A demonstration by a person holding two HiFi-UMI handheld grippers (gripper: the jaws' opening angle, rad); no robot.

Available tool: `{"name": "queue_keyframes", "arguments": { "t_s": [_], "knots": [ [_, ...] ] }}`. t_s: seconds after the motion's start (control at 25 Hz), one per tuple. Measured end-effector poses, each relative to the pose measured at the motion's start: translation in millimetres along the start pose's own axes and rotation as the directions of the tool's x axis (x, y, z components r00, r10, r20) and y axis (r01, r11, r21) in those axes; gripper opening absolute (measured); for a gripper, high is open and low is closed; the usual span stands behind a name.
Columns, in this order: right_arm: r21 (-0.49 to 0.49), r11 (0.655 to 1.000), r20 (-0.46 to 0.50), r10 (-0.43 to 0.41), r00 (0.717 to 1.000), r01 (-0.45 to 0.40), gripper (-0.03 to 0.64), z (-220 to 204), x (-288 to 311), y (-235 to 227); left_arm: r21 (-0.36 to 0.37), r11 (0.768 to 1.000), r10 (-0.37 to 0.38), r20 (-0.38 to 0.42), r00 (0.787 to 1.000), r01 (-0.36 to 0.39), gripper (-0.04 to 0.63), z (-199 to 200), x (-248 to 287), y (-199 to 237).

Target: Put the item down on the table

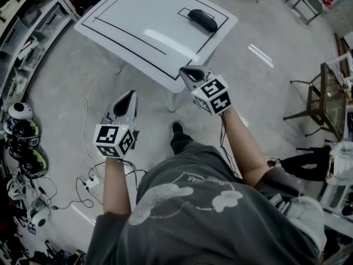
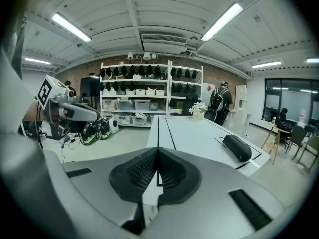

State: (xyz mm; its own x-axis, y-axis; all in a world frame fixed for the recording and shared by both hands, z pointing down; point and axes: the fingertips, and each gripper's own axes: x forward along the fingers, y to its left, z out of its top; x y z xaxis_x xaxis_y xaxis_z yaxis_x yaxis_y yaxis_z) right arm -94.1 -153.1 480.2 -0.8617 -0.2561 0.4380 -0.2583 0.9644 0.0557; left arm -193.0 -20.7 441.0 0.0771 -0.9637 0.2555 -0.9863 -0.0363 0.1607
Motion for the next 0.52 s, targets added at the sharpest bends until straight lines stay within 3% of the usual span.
{"name": "queue_keyframes", "arguments": {
  "t_s": [0.52],
  "knots": [
    [0.002,1.0,-0.027,0.009,1.0,-0.009,-0.002,-34,-75,93,-0.028,1.0,-0.003,-0.002,1.0,0.003,0.003,-41,-100,-49]
  ]
}}
